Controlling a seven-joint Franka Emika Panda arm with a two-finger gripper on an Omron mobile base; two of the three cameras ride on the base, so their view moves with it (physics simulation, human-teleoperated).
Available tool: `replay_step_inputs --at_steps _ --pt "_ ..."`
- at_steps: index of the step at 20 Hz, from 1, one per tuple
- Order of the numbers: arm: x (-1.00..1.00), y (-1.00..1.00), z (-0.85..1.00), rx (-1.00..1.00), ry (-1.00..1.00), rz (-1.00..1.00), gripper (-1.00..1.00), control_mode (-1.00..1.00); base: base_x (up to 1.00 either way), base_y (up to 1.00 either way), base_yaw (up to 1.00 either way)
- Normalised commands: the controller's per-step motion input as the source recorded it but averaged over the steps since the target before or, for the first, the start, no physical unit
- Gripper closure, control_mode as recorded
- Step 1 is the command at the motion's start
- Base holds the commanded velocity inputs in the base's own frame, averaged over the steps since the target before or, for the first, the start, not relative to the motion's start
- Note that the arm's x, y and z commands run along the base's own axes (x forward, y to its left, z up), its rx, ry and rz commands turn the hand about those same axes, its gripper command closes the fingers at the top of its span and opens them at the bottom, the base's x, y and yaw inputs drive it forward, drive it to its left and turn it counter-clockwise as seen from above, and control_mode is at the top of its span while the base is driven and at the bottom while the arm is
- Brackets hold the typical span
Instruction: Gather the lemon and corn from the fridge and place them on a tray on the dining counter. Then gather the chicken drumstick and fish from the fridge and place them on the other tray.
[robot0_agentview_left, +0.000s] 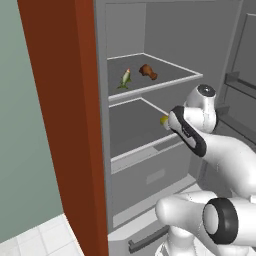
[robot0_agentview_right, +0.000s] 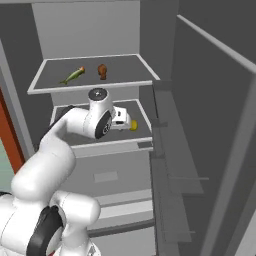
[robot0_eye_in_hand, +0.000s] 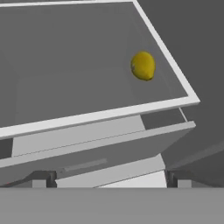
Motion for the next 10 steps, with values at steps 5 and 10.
replay_step_inputs --at_steps 5,10 --pt "0.66 -0.05 -0.02 0.00 0.06 0.00 -1.00 -1.00 0.00 0.00 0.00" --pt "0.61 -0.09 -0.15 0.00 0.06 0.00 -1.00 -1.00 0.00 0.00 0.00"
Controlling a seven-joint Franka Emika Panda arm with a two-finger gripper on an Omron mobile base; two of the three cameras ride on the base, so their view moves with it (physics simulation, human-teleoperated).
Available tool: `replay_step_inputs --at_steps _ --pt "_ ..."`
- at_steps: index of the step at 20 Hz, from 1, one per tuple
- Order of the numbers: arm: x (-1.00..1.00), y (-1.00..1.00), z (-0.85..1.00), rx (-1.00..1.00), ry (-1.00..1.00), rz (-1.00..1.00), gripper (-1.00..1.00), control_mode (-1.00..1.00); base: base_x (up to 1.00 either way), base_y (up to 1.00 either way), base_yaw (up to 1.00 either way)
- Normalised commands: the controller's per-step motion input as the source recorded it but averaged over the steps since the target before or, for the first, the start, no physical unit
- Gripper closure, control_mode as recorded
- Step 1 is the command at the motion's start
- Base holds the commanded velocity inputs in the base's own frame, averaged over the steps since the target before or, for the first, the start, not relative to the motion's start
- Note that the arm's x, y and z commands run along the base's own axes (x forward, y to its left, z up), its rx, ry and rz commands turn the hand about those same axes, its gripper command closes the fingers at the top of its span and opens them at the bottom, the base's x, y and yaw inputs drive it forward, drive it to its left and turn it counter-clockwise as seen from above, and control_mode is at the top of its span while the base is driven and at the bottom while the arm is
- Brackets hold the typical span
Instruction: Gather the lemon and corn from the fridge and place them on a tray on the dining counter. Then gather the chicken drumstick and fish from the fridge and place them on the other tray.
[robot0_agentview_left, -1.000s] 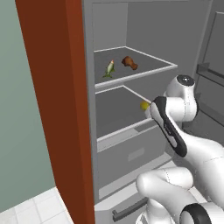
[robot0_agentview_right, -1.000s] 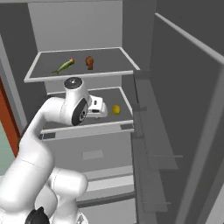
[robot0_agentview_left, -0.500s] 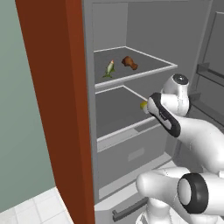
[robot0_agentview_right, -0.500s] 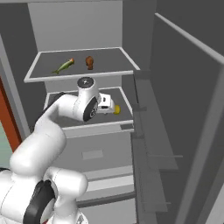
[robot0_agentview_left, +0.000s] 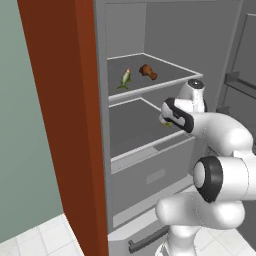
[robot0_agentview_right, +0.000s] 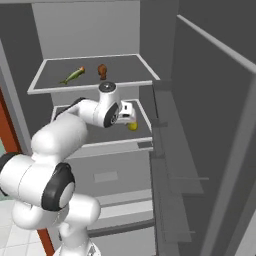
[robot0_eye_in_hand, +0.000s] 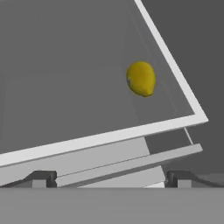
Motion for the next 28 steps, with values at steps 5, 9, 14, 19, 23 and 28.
replay_step_inputs --at_steps 5,9,14,19,23,28 --pt "0.50 -0.09 -0.27 0.00 0.01 0.00 -1.00 -1.00 0.00 0.00 0.00" --pt "0.51 -0.14 -0.30 0.00 0.01 0.01 -1.00 -1.00 0.00 0.00 0.00" --pt "0.47 -0.18 -0.29 0.00 0.00 0.03 -1.00 -1.00 0.00 0.00 0.00" --pt "0.46 -0.11 -0.26 0.00 0.00 0.02 -1.00 -1.00 0.00 0.00 0.00" --pt "0.46 -0.04 -0.25 0.00 0.00 0.01 -1.00 -1.00 0.00 0.00 0.00" --pt "0.43 0.00 -0.22 0.00 0.00 0.00 -1.00 -1.00 0.00 0.00 0.00"
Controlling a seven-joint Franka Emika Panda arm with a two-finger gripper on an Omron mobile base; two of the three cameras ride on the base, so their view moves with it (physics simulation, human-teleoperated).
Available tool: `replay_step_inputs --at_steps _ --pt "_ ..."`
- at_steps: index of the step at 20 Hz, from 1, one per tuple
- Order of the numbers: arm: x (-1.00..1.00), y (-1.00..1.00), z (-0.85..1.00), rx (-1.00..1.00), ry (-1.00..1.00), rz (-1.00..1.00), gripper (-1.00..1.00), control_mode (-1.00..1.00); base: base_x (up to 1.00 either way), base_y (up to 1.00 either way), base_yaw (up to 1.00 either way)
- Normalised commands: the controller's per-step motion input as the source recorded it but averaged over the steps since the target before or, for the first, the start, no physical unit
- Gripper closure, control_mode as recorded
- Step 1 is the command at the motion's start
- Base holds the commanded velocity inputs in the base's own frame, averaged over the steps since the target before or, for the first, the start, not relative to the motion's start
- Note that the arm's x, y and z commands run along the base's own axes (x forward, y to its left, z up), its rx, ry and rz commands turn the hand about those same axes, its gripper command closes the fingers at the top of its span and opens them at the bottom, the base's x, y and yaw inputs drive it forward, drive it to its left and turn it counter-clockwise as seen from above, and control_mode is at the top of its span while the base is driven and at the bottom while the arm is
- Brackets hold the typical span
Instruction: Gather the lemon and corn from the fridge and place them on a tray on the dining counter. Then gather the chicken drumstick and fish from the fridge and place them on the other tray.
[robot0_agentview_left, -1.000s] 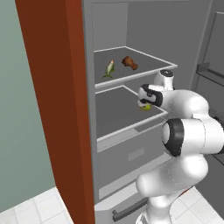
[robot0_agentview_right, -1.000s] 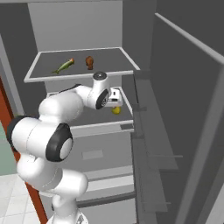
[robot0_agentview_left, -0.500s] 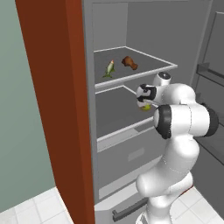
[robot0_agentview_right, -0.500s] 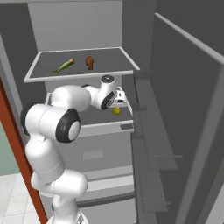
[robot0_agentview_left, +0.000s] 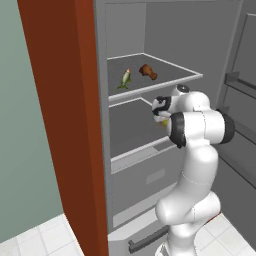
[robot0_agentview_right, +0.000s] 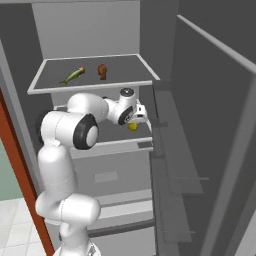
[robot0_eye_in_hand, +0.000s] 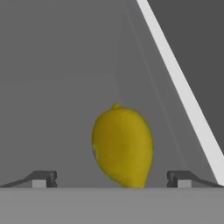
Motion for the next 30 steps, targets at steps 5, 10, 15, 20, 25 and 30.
replay_step_inputs --at_steps 5,10,15,20,25,30 --pt "0.41 0.00 -0.20 0.00 0.00 0.01 -1.00 -1.00 0.00 0.00 0.00" --pt "0.41 -0.01 -0.21 0.00 0.00 0.02 -1.00 -1.00 0.00 0.00 0.00" --pt "0.16 -0.09 -0.19 0.00 0.00 0.04 -1.00 -1.00 0.00 0.00 0.00" --pt "0.00 -0.05 -0.15 0.00 0.00 0.03 -1.00 -1.00 0.00 0.00 0.00" --pt "-0.02 0.00 -0.13 0.00 0.00 0.02 -1.00 -1.00 0.00 0.00 0.00" --pt "-0.04 0.00 -0.18 0.00 0.03 0.02 -1.00 -1.00 0.00 0.00 0.00"
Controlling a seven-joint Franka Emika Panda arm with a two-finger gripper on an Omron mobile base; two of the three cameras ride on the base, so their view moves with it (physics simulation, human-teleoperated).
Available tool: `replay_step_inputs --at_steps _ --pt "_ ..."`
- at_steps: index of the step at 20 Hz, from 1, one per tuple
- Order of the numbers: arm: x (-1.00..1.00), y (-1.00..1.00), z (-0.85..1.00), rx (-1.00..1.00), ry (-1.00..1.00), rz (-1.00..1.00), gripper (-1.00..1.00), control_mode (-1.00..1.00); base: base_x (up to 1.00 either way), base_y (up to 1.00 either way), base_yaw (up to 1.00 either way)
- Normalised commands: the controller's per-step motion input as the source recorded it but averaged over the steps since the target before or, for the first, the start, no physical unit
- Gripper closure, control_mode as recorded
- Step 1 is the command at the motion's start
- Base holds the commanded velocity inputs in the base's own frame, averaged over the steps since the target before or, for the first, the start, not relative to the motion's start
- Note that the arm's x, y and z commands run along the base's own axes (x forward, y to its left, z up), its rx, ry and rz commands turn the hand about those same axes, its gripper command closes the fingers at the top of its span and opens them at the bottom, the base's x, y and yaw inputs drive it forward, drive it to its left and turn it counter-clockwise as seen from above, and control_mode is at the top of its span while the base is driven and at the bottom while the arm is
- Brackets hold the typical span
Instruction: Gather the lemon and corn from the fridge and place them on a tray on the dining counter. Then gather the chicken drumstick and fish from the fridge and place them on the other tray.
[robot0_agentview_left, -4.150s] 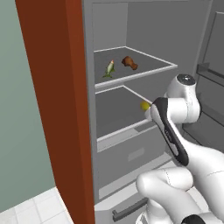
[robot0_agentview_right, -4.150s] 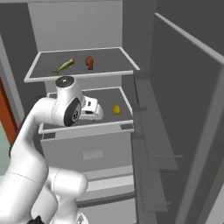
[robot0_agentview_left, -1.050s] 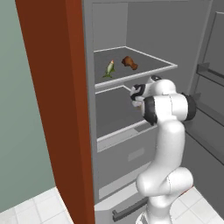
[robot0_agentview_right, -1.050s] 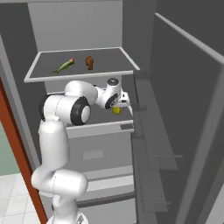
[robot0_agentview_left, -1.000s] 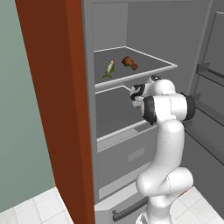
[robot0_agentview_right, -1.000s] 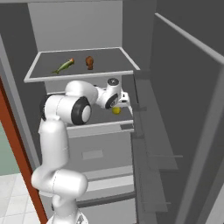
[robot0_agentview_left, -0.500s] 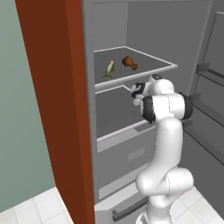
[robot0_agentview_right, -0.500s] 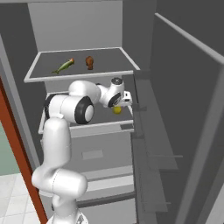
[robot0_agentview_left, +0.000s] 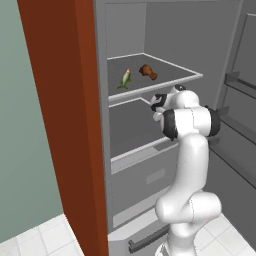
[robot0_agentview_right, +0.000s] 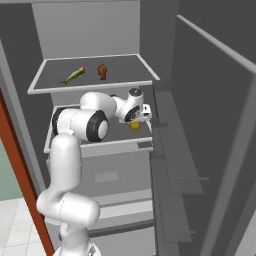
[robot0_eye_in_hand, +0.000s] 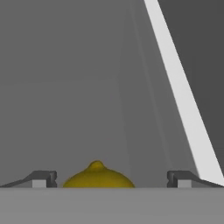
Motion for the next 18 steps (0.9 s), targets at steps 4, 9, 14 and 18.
replay_step_inputs --at_steps 4,9,14,18 --pt "-0.16 0.00 -0.20 0.00 0.03 0.00 -1.00 -1.00 0.00 0.00 0.00" --pt "-0.18 0.00 -0.19 0.00 0.03 0.00 -1.00 -1.00 0.00 0.00 0.00" --pt "-0.20 0.00 -0.22 0.00 0.03 0.00 -1.00 -1.00 0.00 0.00 0.00" --pt "-0.10 0.00 -0.25 0.00 0.04 0.00 -1.00 -1.00 0.00 0.00 0.00"
